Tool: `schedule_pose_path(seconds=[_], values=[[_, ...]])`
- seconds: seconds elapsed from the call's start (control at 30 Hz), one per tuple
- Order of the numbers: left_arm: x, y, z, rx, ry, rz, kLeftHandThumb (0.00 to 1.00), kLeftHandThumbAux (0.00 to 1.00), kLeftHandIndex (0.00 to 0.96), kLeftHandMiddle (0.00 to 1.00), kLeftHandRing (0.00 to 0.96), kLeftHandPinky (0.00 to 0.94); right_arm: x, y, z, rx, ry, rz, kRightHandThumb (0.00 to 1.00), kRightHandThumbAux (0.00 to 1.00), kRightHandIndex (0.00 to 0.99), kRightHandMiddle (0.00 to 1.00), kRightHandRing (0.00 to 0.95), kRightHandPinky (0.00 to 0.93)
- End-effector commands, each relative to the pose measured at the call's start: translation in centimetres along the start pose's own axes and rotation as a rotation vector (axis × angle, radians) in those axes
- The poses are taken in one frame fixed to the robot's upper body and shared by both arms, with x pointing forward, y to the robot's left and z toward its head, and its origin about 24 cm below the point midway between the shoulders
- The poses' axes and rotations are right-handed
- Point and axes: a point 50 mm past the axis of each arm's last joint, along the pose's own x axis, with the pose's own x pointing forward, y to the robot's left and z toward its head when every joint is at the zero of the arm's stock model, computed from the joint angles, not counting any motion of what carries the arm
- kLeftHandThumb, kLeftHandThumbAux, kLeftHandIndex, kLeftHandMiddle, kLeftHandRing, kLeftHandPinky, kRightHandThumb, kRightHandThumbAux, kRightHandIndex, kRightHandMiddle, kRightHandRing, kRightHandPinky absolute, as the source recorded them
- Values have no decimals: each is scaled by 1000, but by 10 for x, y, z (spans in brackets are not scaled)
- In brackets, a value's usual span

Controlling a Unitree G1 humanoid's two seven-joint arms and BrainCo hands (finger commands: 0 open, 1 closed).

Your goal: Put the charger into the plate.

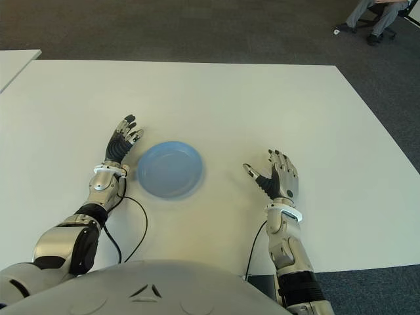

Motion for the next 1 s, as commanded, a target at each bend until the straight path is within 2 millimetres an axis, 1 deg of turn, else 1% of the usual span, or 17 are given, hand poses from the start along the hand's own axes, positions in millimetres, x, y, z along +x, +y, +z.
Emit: schedule_pose_path(seconds=[0.03, 0.57, 0.63, 0.7, 0.77, 1.0], values=[[-32, -8, -38, -27, 189, -22, 124, 598, 0, 47, 58, 102, -8, 10, -2, -15, 14, 64, 288, 154, 0, 0, 0, 0], [-33, -8, -38, -26, 178, -8, 142, 589, 0, 48, 63, 119, -20, 15, -4, -35, 4, 111, 284, 165, 0, 0, 0, 0], [-33, -8, -38, -26, 178, -8, 143, 588, 0, 49, 64, 120, -22, 17, -8, -34, 8, 118, 285, 167, 0, 0, 0, 0], [-33, -7, -38, -27, 178, -7, 144, 589, 0, 49, 65, 120, -23, 23, -20, -31, 17, 127, 286, 167, 0, 0, 0, 0], [-33, -6, -38, -27, 177, -7, 143, 590, 0, 49, 66, 121, -23, 25, -24, -24, 15, 125, 288, 166, 0, 0, 0, 0], [-33, -5, -38, -29, 177, -6, 144, 584, 0, 55, 73, 135, -22, 24, -23, -15, -17, 82, 298, 162, 0, 0, 0, 0]])
